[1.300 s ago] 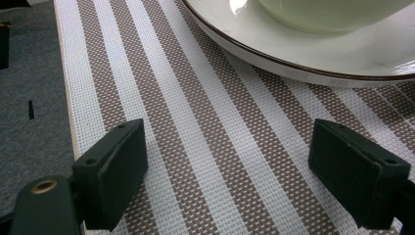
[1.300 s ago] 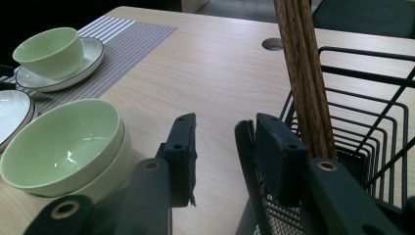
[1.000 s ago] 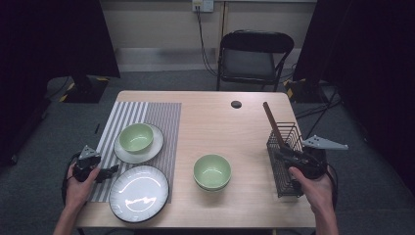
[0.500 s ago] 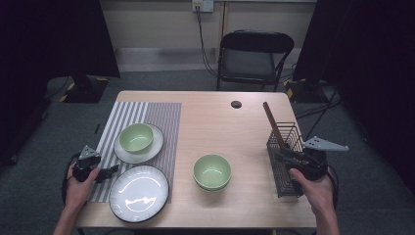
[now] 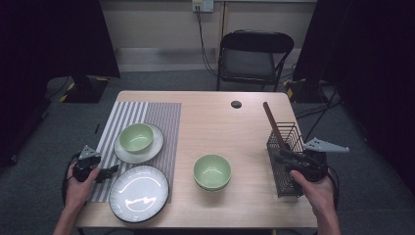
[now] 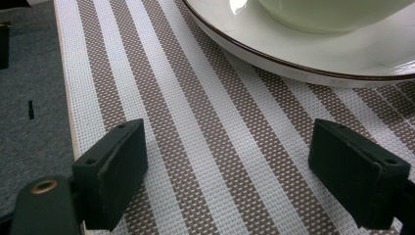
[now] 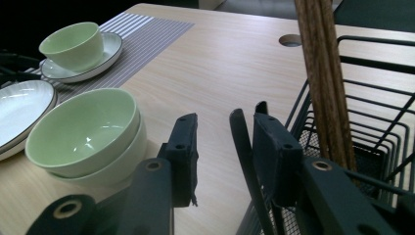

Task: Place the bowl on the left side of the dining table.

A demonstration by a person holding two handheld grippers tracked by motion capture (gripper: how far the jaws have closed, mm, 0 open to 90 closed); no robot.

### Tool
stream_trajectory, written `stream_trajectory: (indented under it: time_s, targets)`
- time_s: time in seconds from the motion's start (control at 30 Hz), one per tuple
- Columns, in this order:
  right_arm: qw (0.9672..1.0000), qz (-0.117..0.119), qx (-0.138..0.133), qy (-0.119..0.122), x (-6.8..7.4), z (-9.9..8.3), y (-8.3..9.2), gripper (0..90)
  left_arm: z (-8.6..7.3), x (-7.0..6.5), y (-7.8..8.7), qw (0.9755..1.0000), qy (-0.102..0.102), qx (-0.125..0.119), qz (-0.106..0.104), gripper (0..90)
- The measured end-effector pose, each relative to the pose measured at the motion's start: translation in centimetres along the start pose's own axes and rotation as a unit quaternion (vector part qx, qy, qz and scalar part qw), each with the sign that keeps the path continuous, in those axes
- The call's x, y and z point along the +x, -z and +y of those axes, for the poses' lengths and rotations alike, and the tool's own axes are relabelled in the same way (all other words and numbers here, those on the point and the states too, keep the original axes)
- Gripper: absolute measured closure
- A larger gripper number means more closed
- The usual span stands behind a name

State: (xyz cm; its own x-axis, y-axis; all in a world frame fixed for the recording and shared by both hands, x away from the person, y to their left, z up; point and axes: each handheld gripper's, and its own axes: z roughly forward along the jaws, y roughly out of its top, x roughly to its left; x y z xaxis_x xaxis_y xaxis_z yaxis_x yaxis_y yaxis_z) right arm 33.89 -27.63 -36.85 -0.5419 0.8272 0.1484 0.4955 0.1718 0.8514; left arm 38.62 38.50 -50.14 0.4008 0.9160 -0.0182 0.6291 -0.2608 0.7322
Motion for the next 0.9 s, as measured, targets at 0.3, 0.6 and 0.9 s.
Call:
stream_trajectory:
  time_s: [0.3, 0.6, 0.9]
  targets:
    - [1.0, 0.006, 0.007, 0.0, 0.1, -0.4, 0.3, 64.9, 0.0, 0.0, 0.0, 1.0, -0.001, 0.0, 0.0, 14.0]
    - [0.9998, 0.01, 0.018, 0.0, -0.1, -0.9, 0.6, 71.9, 0.0, 0.0, 0.0, 1.0, -0.001, 0.0, 0.0, 14.0]
    - [0.9995, -0.005, 0.03, 0.001, -0.3, -0.9, 0.1, 79.1, 0.0, 0.0, 0.0, 1.0, -0.001, 0.0, 0.0, 14.0]
